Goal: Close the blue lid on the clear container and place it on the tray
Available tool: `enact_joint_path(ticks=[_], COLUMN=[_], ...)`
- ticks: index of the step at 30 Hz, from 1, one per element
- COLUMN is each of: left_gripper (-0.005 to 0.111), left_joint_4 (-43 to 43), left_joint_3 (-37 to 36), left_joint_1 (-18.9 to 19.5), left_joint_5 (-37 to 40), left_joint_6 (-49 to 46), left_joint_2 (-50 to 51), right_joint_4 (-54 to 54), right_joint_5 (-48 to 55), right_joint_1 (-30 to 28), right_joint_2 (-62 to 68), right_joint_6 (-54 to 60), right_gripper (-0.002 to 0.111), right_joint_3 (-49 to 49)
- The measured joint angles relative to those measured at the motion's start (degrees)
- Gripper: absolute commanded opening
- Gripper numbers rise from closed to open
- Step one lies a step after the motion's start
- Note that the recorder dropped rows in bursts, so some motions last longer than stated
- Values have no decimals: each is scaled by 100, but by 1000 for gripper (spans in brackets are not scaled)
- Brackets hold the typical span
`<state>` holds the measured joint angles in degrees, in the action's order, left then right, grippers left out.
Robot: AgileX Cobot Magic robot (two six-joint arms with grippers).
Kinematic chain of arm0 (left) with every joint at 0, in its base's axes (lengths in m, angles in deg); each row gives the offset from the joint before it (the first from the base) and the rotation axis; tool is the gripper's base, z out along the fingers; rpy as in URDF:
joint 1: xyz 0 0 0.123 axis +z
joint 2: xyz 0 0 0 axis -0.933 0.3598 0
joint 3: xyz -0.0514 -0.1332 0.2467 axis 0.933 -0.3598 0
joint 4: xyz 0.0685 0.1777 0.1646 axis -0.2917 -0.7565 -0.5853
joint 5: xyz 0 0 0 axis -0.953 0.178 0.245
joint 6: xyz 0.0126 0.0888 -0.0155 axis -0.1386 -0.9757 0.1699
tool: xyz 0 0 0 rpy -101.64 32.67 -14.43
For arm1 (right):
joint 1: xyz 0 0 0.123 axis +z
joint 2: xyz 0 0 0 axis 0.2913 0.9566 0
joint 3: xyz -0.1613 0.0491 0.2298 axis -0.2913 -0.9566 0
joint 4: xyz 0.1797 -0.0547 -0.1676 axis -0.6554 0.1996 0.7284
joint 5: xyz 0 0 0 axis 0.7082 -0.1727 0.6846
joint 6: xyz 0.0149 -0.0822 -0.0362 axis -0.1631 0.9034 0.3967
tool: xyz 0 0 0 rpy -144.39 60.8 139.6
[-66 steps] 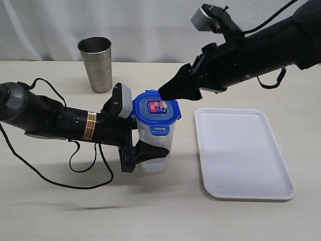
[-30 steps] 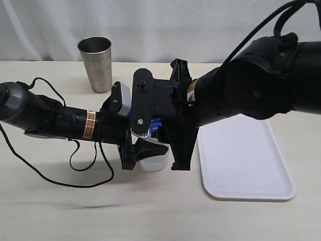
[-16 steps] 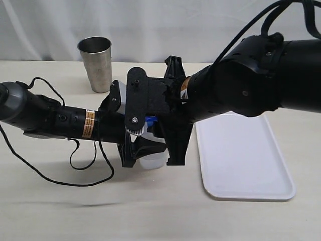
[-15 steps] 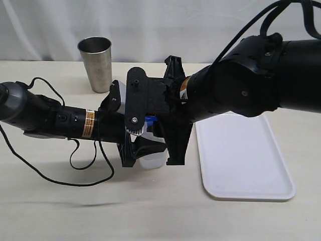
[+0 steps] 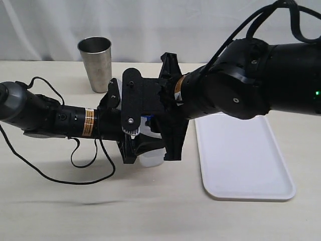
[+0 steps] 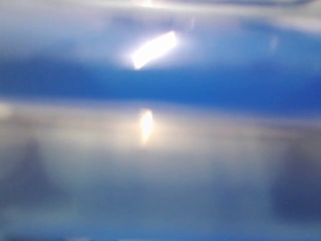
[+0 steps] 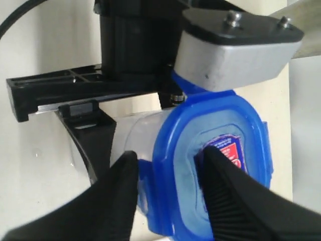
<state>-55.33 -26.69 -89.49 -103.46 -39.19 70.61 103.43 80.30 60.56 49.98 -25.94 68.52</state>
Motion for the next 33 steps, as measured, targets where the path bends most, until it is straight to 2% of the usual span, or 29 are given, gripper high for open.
enact_joint_path(ticks=[5,16,22,29,33], left_gripper=[0,0,0,0,0], left_joint_4=[0,-364,-493,-670,-641], left_joint_3=[0,0,0,-10,-10], left_joint_1=[0,161,200,200,200], left_joint_5=[0,-191,-236,-172,-348], left_joint_6=[-34,-119,-77,-55,-55], left_joint_2=[0,0,3,28,28], right_joint_4=[-279,-1047,-1418,-1578,-2028], right_joint_5=[229,1028,1365,1591,1639], right_joint_1=[0,-312,-683,-804,-804], right_joint_2=[-13,-316,-314,-274,-469], right_joint_6=[-38,-331,-354,-319,-224], right_gripper=[43,43,34,34,41], right_joint_3=[157,324,281,204,362])
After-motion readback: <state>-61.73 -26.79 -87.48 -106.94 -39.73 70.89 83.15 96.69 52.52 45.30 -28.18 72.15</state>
